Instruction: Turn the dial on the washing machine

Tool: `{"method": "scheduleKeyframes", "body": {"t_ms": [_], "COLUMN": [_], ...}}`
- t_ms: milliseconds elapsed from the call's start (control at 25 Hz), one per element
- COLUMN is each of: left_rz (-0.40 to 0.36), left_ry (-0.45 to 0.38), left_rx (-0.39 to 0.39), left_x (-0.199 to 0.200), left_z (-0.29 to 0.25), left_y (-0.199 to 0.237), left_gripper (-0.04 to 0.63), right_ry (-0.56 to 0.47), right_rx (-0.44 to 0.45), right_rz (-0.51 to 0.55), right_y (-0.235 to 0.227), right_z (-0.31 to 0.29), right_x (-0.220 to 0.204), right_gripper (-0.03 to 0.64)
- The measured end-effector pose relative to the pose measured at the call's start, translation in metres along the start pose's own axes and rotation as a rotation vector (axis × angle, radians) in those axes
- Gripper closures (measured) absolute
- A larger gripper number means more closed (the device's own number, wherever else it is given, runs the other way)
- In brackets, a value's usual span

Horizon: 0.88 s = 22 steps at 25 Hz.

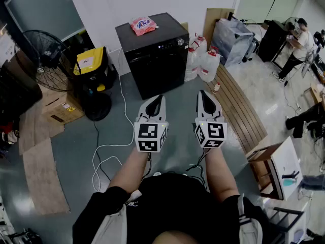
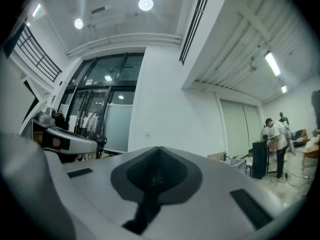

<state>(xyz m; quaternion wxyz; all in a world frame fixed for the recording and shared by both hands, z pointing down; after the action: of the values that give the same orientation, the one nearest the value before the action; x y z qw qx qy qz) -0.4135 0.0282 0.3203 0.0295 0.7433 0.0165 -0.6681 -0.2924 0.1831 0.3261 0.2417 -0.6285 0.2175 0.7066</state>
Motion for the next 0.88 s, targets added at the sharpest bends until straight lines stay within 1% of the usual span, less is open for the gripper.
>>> {"method": "scheduleKeyframes", "body": {"t_ms": [200, 400, 680, 880], "left_rz": [-0.003, -0.004, -0.009, -0.026], "left_ry": [0.003, 0.001, 0.000, 0.004], "left_rx": [-0.001, 0.006, 0.030, 0.040], "left_x": [0.002, 0.002, -0.005, -0.008], "left_z": [0.003, 0.000, -0.010, -0.014], "left_y": [-0.019, -0.034, -0.073, -0.094], "left_gripper": [0.586, 0.586, 0.586, 0.586], "right_ry": [-0.013, -0.017, -0.029, -0.048], "right_rx": [0.005, 0.018, 0.037, 0.026], "right_rz": [-0.025, -0.025, -0.028, -0.032], "right_y": [-0.011, -0.022, -0.055, -0.076], "right_z": [0.016, 0.023, 0.041, 0.050], "right_x": [0.005, 0.007, 0.005, 0.003], "right_gripper": [0.617, 0.617, 0.615, 0.617]}}
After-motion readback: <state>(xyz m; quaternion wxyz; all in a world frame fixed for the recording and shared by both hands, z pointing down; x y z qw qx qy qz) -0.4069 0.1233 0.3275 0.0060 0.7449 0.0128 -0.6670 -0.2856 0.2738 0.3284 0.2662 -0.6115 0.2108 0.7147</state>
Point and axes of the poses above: the fingertips, and each gripper's own axes: z backward along the fingers, y to its left, x out of its top, the point moved 7 cm from there along z, backward along the fingers, and after that the axes turned 15 degrees about -x, right-handed, at the moved point
